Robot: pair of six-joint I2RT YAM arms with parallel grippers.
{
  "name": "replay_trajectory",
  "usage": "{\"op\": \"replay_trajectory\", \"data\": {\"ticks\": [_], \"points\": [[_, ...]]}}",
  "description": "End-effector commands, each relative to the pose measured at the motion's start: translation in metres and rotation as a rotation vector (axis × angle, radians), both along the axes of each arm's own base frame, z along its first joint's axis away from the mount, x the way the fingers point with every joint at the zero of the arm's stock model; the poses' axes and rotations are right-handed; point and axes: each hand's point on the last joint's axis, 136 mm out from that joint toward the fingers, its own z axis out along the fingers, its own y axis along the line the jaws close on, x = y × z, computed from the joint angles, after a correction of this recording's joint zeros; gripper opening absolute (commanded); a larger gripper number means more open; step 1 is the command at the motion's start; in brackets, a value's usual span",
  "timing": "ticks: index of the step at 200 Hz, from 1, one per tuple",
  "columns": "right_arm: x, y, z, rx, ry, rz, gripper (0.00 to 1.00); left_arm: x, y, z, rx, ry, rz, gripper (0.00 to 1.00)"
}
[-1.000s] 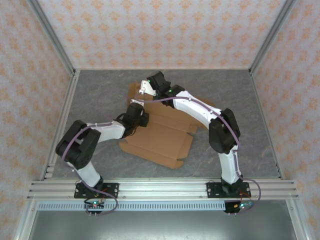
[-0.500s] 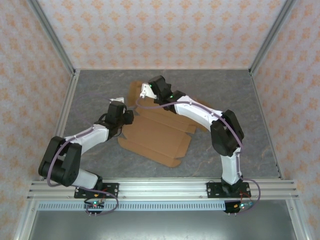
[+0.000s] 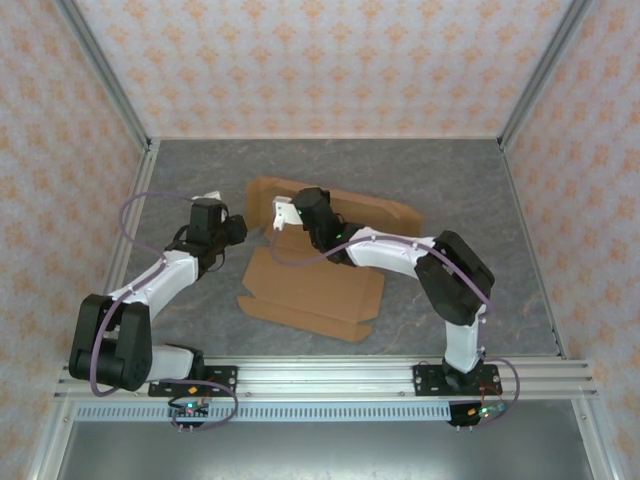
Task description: Fold the paper box
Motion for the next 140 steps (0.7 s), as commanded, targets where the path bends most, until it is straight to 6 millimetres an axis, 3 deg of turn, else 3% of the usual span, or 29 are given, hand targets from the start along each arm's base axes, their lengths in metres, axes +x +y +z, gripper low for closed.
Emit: {"op": "replay_trajectory", "data": {"ticks": [1,49,72,114,140], "points": [[0.002,0.002,0.038,0.011,-0.148,0.0,0.0,0.007,-0.007,0.02,-0.057,-0.041,-0.024,0.43],[0.023,0.007,0.062,0.027,-0.276,0.025,0.0,0.007,-0.005,0.024,-0.054,-0.054,-0.009,0.43],[0.036,0.006,0.063,0.02,-0.307,0.03,0.0,0.005,-0.002,0.025,-0.05,-0.054,0.009,0.42],[0.038,0.012,0.033,-0.013,-0.317,0.07,0.0,0.0,0.004,0.022,-0.04,-0.058,0.034,0.42],[0.034,0.012,0.024,-0.003,-0.307,0.08,0.0,0.0,0.003,0.024,-0.035,-0.061,0.029,0.42]]}}
